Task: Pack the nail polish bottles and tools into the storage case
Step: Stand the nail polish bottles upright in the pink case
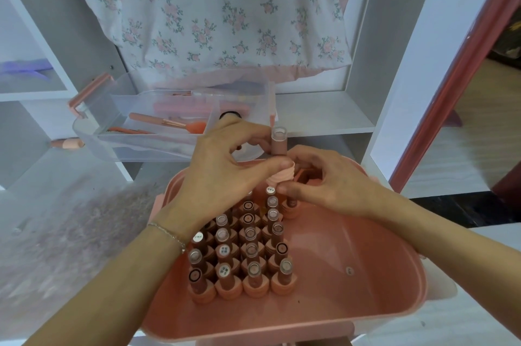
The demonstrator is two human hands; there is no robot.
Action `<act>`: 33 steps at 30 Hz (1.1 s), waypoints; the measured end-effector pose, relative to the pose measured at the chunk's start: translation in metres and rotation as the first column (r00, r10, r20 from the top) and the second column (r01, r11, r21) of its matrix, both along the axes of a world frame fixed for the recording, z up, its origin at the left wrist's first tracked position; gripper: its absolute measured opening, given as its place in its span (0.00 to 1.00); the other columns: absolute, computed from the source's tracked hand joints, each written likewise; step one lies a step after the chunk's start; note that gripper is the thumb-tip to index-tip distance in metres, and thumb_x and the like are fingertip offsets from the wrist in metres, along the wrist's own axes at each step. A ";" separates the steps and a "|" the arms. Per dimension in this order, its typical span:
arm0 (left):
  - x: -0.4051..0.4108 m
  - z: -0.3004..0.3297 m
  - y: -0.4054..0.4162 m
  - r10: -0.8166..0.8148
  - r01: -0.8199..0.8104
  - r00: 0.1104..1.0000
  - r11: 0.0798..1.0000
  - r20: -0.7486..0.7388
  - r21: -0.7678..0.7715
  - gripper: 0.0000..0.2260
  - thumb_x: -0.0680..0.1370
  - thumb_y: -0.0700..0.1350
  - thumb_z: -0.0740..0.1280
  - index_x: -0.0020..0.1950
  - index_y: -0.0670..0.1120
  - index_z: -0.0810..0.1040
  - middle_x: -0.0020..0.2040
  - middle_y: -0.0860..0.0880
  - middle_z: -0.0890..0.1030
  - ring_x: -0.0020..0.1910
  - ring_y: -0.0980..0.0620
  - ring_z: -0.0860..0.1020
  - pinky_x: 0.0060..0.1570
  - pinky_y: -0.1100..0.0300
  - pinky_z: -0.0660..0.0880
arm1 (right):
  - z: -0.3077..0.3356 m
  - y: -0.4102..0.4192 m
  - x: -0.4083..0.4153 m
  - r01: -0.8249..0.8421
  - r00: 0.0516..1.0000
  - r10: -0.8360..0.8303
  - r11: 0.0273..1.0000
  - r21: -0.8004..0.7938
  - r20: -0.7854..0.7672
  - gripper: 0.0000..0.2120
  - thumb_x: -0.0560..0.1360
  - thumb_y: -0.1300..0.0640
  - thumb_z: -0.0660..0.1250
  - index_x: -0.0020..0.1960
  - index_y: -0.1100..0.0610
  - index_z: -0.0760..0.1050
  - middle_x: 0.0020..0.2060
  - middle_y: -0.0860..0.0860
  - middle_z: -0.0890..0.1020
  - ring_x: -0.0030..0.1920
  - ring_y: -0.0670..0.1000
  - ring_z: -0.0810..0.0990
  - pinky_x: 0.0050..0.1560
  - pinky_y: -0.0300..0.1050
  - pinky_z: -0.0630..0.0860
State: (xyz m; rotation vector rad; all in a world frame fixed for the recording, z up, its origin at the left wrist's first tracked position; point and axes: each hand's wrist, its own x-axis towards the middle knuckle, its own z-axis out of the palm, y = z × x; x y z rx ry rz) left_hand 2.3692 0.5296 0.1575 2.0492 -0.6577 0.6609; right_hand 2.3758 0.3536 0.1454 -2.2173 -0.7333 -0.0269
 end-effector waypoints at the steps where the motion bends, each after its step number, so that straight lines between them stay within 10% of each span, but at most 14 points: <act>1: 0.000 0.000 0.000 -0.001 0.001 1.000 1.000 0.028 0.020 0.06 0.67 0.54 0.69 0.43 0.57 0.78 0.37 0.67 0.75 0.43 0.65 0.71 0.47 0.73 0.66 | -0.001 -0.001 0.000 0.007 1.000 -0.007 1.000 0.002 0.001 0.11 0.70 0.52 0.71 0.42 0.38 0.70 0.37 0.36 0.80 0.40 0.34 0.76 0.42 0.22 0.67; 10: 0.010 -0.002 0.010 0.294 -0.297 0.954 0.952 0.055 0.078 0.13 0.74 0.50 0.63 0.51 0.45 0.81 0.49 0.50 0.80 0.52 0.53 0.74 0.55 0.68 0.64 | 0.001 -0.005 0.006 -0.087 0.977 0.132 0.964 0.252 -0.167 0.11 0.75 0.64 0.64 0.52 0.49 0.72 0.38 0.48 0.83 0.38 0.47 0.82 0.41 0.42 0.78; 16: 0.016 -0.006 0.012 0.337 -0.336 0.941 0.926 0.020 0.173 0.07 0.75 0.45 0.65 0.45 0.47 0.82 0.42 0.53 0.83 0.45 0.50 0.79 0.56 0.45 0.68 | 0.005 -0.011 0.006 -0.043 0.942 0.179 0.902 0.429 -0.283 0.09 0.75 0.67 0.62 0.54 0.58 0.69 0.42 0.58 0.83 0.35 0.53 0.80 0.32 0.41 0.76; 25: 0.018 -0.010 0.013 0.333 -0.337 0.942 0.927 0.053 0.163 0.05 0.76 0.42 0.67 0.43 0.47 0.82 0.39 0.52 0.82 0.39 0.54 0.76 0.53 0.49 0.67 | 0.003 -0.023 -0.002 -0.095 0.991 0.068 0.967 -0.238 -0.119 0.05 0.69 0.58 0.67 0.42 0.57 0.71 0.38 0.52 0.76 0.37 0.46 0.72 0.40 0.37 0.69; 33: 0.019 -0.009 0.014 0.314 -0.316 0.949 0.938 0.037 0.146 0.06 0.75 0.43 0.66 0.43 0.46 0.82 0.39 0.52 0.82 0.38 0.53 0.77 0.53 0.41 0.71 | -0.014 -0.010 0.005 -0.178 0.941 0.000 0.850 -0.495 -0.339 0.09 0.69 0.57 0.70 0.37 0.54 0.70 0.36 0.51 0.77 0.36 0.52 0.82 0.36 0.43 0.79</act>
